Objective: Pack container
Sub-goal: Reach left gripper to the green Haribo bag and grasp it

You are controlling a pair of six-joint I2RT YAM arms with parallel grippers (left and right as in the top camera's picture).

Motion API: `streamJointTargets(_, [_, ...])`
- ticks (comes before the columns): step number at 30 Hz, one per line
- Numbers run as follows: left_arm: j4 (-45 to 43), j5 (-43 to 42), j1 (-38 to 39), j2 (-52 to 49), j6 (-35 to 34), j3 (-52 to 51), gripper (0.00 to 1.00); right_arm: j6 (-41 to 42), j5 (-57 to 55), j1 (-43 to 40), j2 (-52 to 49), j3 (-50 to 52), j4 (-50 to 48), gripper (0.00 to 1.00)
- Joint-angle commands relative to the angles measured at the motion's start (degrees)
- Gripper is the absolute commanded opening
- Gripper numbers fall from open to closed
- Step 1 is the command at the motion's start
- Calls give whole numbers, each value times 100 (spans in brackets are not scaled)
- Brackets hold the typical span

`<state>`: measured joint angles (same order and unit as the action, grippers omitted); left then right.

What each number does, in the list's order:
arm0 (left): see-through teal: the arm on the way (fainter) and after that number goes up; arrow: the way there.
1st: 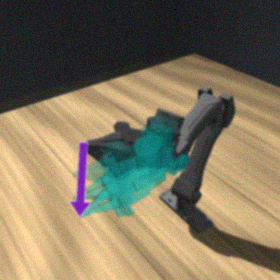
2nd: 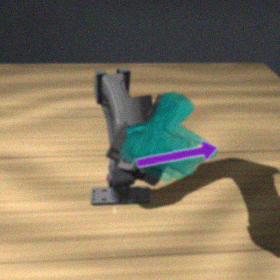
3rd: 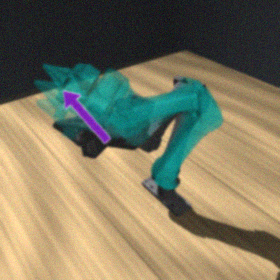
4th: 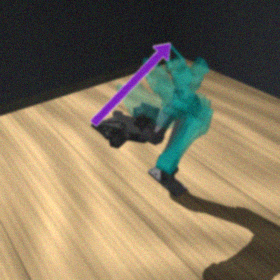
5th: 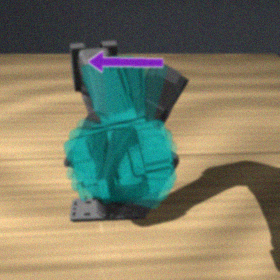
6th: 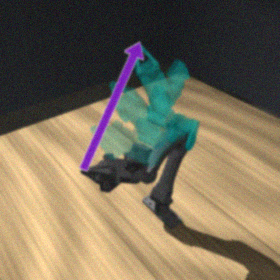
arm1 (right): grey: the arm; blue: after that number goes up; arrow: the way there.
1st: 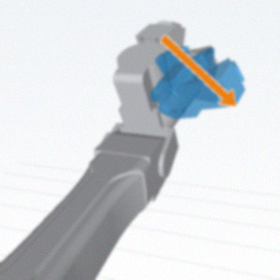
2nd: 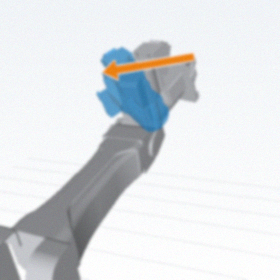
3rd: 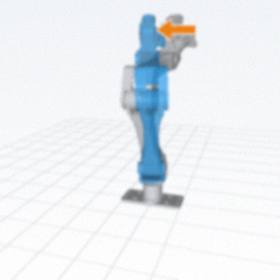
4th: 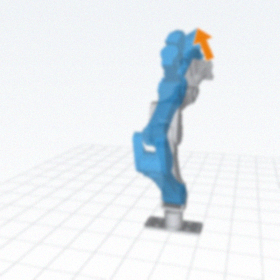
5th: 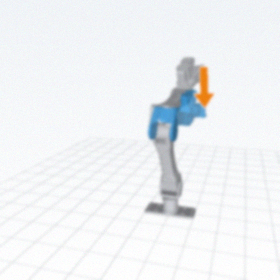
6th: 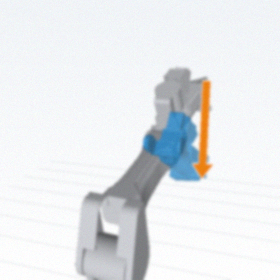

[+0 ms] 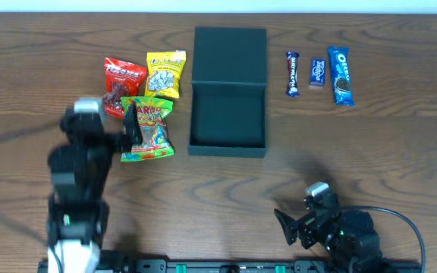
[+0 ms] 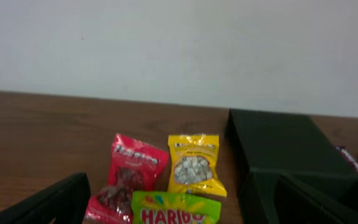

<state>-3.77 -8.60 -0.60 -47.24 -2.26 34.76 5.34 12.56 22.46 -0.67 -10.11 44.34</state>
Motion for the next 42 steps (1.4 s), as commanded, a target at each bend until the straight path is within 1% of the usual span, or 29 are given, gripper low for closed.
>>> streamJointTargets(1, [358, 4, -13, -1003, 168, 905, 95, -116, -13, 87, 37, 35, 4, 99])
streamJointTargets(5, [1047, 22, -13, -2133, 411, 1856, 95, -116, -13, 87, 37, 35, 4, 99])
streamJointTargets(8, [1316, 20, -13, -2726, 597, 2218, 95, -116, -13, 87, 37, 35, 4, 99])
streamJointTargets(13, [1305, 2, -13, -3344, 610, 2245, 95, -116, -13, 87, 37, 35, 4, 99])
streamJointTargets(18, [1587, -221, -13, -3746, 326, 2245, 95, -116, -13, 87, 37, 35, 4, 99])
streamJointTargets(28, [1834, -610, -11, -4706, 291, 2238, 95, -116, -13, 87, 37, 35, 4, 99])
streamJointTargets(34, [1919, -605, -11, -5248, 286, 2238, 95, -116, -13, 87, 37, 35, 4, 99])
streamJointTargets(38, [1941, -605, -11, -5488, 289, 2238, 100, -116, -13, 87, 37, 35, 4, 99])
streamJointTargets(40, [1941, -601, -11, -5606, 289, 2238, 100, -116, -13, 87, 37, 35, 4, 99])
streamJointTargets(41, [1941, -601, -11, -5670, 289, 2238, 95, -116, -13, 87, 37, 35, 4, 99])
streamJointTargets(42, [1941, -597, -11, -5740, 289, 2238, 93, -116, -13, 87, 37, 35, 4, 99])
